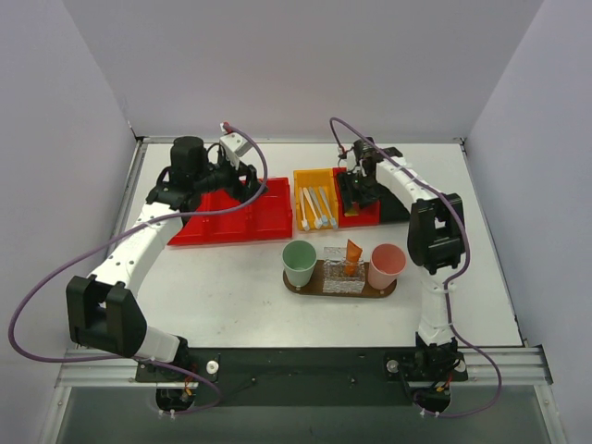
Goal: Prepare toiletry sets of a toothbrush and toothpaste on the tray
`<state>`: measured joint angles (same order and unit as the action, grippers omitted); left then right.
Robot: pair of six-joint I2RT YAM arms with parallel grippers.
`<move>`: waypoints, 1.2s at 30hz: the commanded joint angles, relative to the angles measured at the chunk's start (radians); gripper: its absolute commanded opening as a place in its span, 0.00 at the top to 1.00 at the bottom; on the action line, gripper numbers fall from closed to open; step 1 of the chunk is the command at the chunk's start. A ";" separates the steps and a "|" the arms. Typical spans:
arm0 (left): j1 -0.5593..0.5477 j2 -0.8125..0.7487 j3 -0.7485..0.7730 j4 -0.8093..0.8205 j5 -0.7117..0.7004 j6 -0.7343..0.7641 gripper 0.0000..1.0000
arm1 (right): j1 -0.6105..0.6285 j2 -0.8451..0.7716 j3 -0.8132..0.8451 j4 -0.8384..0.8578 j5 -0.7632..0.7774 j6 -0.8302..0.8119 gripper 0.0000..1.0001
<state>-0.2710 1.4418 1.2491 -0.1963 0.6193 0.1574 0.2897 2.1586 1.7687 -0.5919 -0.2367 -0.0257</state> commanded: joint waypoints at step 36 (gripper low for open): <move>0.024 -0.027 -0.007 0.055 0.071 -0.002 0.17 | 0.008 -0.138 0.077 -0.075 0.065 0.006 1.00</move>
<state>-0.2569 1.4403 1.2362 -0.1806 0.6571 0.1589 0.2951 2.0762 1.8107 -0.6186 -0.1864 -0.0185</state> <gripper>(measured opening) 0.834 0.001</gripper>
